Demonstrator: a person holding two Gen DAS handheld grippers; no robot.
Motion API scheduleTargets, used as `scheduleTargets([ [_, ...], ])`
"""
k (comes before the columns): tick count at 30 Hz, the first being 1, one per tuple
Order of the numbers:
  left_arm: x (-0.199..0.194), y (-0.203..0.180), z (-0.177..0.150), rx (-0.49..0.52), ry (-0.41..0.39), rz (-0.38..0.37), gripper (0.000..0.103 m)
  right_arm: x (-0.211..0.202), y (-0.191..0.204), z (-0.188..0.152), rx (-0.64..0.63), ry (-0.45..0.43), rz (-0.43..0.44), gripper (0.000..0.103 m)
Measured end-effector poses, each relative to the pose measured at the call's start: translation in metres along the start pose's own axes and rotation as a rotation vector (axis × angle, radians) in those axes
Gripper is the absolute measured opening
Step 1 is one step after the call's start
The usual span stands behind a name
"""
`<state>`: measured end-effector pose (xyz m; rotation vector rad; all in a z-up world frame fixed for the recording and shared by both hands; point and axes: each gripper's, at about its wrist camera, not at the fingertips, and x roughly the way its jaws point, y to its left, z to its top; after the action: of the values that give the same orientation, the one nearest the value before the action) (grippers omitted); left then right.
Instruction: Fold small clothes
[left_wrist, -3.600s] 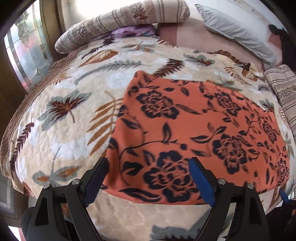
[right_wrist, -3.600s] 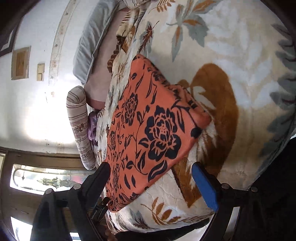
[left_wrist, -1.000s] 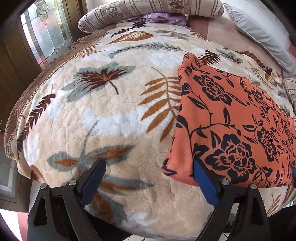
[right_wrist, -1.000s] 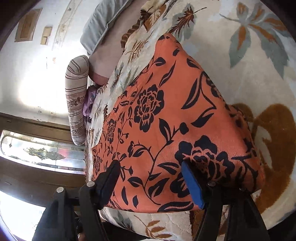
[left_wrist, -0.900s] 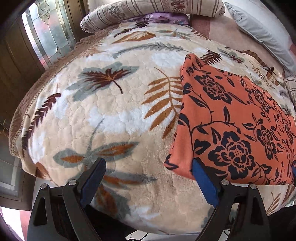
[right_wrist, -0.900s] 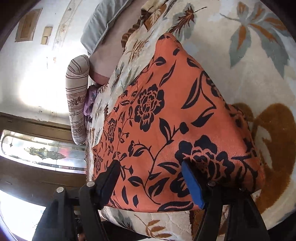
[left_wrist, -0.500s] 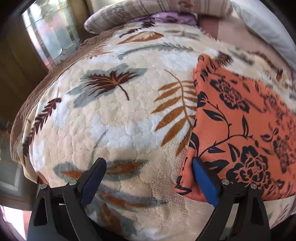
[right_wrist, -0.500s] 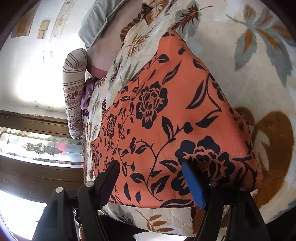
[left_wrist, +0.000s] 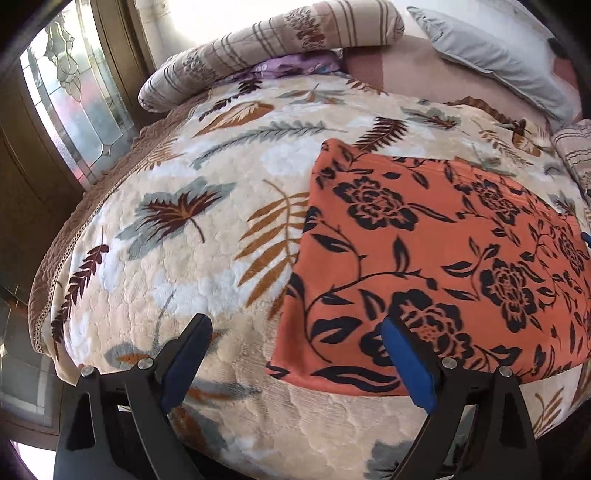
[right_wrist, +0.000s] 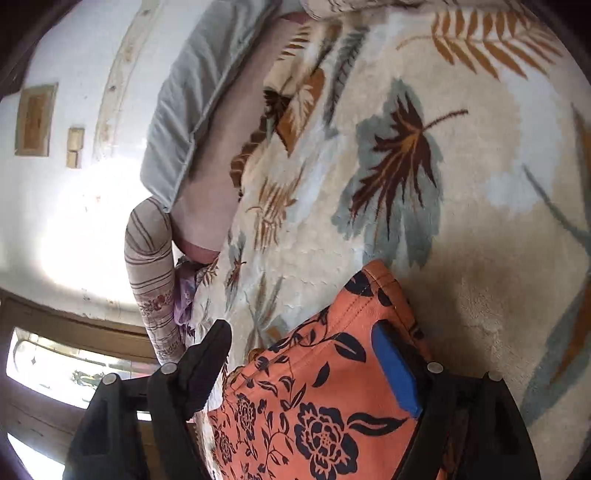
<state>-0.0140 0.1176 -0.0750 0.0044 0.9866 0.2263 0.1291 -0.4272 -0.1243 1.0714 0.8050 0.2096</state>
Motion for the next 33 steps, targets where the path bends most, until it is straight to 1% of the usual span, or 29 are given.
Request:
scheduleTargets([
  [1,0.0,-0.003,0.0,0.006,0.003,-0.013,0.093,-0.007,0.005,-0.007,-0.031,0.02,-0.022,0.081],
  [2,-0.001,-0.008,0.001,0.007,0.002,-0.022,0.093,-0.017,0.01,-0.017,-0.067,0.036,-0.028,0.081],
  [4,-0.005,-0.015,0.003,0.008,-0.013,-0.038,0.093,-0.042,0.017,-0.044,-0.125,0.043,-0.029,0.081],
  [5,-0.006,-0.02,0.004,0.014,-0.017,-0.048,0.093,-0.056,0.018,-0.06,-0.136,0.041,-0.021,0.081],
  [6,-0.008,-0.026,0.005,0.021,-0.022,-0.055,0.093,-0.07,0.016,-0.077,-0.129,0.038,0.005,0.082],
  [7,-0.01,-0.032,0.006,0.029,-0.028,-0.063,0.093,-0.081,0.012,-0.092,-0.111,0.044,0.024,0.085],
  [10,-0.013,-0.05,0.007,0.055,-0.036,-0.098,0.093,-0.101,-0.006,-0.143,-0.056,0.091,0.041,0.086],
  [12,-0.015,-0.064,0.008,0.075,-0.031,-0.11,0.093,-0.105,-0.025,-0.172,0.028,0.11,0.05,0.086],
  [13,-0.017,-0.07,0.008,0.08,-0.033,-0.124,0.093,-0.104,-0.035,-0.183,0.069,0.122,0.055,0.086],
  [14,-0.018,-0.076,0.007,0.084,-0.034,-0.132,0.093,-0.102,-0.043,-0.189,0.099,0.116,0.057,0.086],
  [16,-0.022,-0.088,0.006,0.105,-0.032,-0.146,0.093,-0.096,-0.056,-0.192,0.165,0.108,0.041,0.086],
  [17,-0.025,-0.095,0.006,0.116,-0.04,-0.159,0.093,-0.094,-0.06,-0.189,0.187,0.094,0.047,0.086],
  [20,-0.022,-0.113,0.001,0.157,-0.053,-0.158,0.093,-0.095,-0.064,-0.174,0.21,0.017,0.045,0.086],
  [21,-0.014,-0.12,-0.001,0.174,-0.038,-0.146,0.093,-0.094,-0.066,-0.169,0.218,-0.003,0.039,0.086],
  [23,0.01,-0.131,-0.009,0.218,0.039,-0.106,0.093,-0.092,-0.071,-0.162,0.247,-0.018,0.048,0.086],
  [24,0.015,-0.132,-0.011,0.218,0.042,-0.105,0.094,-0.091,-0.072,-0.16,0.253,-0.024,0.055,0.086],
  [25,0.012,-0.131,-0.011,0.206,0.023,-0.11,0.094,-0.092,-0.072,-0.158,0.26,-0.039,0.053,0.086],
  [27,0.004,-0.128,-0.007,0.179,0.024,-0.132,0.094,-0.094,-0.067,-0.154,0.244,-0.052,0.056,0.086],
  [29,-0.006,-0.127,-0.002,0.16,-0.02,-0.16,0.094,-0.097,-0.062,-0.153,0.226,-0.075,0.044,0.086],
  [30,-0.007,-0.128,-0.001,0.162,-0.036,-0.155,0.094,-0.096,-0.059,-0.152,0.214,-0.076,0.043,0.086],
  [31,-0.003,-0.131,-0.002,0.168,-0.032,-0.143,0.094,-0.095,-0.057,-0.151,0.201,-0.071,0.04,0.086],
  [33,0.016,-0.141,-0.007,0.201,0.037,-0.129,0.094,-0.09,-0.057,-0.15,0.179,-0.073,0.004,0.086],
])
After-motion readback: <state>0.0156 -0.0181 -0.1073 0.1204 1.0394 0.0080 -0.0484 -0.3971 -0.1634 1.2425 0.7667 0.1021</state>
